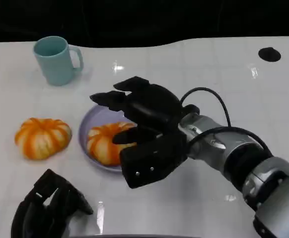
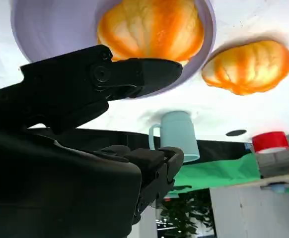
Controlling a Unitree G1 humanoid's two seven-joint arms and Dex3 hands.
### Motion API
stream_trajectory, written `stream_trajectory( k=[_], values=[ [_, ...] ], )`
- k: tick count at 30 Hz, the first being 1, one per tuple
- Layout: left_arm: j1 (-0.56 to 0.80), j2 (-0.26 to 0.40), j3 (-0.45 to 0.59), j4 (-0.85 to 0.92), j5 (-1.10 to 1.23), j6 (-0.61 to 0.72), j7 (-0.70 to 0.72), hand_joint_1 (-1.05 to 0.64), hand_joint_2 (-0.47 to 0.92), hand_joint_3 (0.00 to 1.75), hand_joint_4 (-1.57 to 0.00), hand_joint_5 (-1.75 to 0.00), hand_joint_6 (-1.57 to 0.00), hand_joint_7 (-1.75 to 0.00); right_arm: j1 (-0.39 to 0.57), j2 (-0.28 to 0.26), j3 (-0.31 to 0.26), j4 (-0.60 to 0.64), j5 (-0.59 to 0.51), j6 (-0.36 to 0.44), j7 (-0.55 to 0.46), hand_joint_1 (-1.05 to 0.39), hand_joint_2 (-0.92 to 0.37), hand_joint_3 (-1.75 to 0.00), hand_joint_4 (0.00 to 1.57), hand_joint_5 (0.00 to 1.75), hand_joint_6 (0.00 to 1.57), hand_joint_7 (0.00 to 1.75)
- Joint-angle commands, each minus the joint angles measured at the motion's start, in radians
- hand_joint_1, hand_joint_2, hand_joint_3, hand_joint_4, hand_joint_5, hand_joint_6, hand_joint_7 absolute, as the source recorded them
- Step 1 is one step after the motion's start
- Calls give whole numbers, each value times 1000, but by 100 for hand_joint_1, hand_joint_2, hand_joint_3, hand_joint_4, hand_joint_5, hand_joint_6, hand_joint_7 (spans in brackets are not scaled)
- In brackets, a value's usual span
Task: Grasp the bread from the table and place it into the plate.
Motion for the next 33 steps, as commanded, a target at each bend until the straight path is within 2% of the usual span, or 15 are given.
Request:
stream_trajectory(
  k=[1, 5, 10, 14, 18, 20, 22, 24, 26, 30, 31, 33],
  values=[
    [-3, 16, 7, 1, 6, -7, 9, -60, 92, 28, -63, -175, -44, -164, 34, -44, -30, -37, 34, -47, -37, -83, -92, -38, 5, 44, 27, 2],
    [-10, 15, 10, 8, 0, 2, 1, -59, 92, 27, -63, -175, -44, -164, 72, -75, -64, -65, 75, -111, -43, -79, -92, -37, 7, 47, 28, 2],
    [-23, 14, 11, 29, 9, -20, -1, -60, 92, 28, -63, -175, -44, -162, 145, -102, -172, -89, 223, -261, 38, -69, -92, -24, 18, 48, 36, 5],
    [-29, 12, 8, 33, 17, -26, 6, -60, 92, 29, -63, -175, -46, -160, 212, -130, -270, -114, 381, -339, 212, -63, -92, -25, 27, 50, 41, 7],
    [-34, 5, 9, 38, 14, -36, 0, -59, 92, 29, -63, -175, -46, -161, 270, -168, -337, -145, 491, -396, 355, -56, -92, -23, 36, 53, 46, 8],
    [-35, 2, 8, 37, 14, -35, 3, -60, 92, 29, -64, -175, -46, -161, 309, -183, -381, -168, 580, -411, 466, -54, -92, -24, 39, 55, 49, 10],
    [-35, 1, 7, 35, 13, -31, 4, -60, 92, 28, -65, -175, -47, -161, 341, -190, -417, -194, 662, -412, 569, -53, -92, -24, 42, 58, 52, 11],
    [-34, -3, 7, 32, 13, -32, 8, -60, 92, 28, -65, -175, -47, -161, 401, -197, -469, -256, 802, -372, 725, -50, -92, -24, 45, 65, 57, 13],
    [-32, -6, 5, 28, 15, -31, 13, -61, 92, 27, -65, -175, -47, -161, 459, -201, -510, -324, 909, -328, 835, -47, -92, -25, 50, 74, 63, 17],
    [-31, -10, 6, 19, 10, -22, 21, -62, 92, 25, -66, -175, -48, -161, 560, -205, -565, -457, 1028, -229, 950, -46, -92, -28, 49, 100, 69, 30],
    [-31, -11, 7, 16, 6, -16, 21, -62, 92, 25, -66, -175, -48, -160, 587, -211, -576, -492, 1052, -199, 972, -48, -92, -29, 46, 109, 67, 39],
    [-29, -13, 8, 10, 1, -6, 22, -61, 92, 25, -65, -175, -47, -160, 639, -214, -604, -557, 1115, -129, 1025, -51, -92, -34, 40, 130, 53, 78]
  ],
)
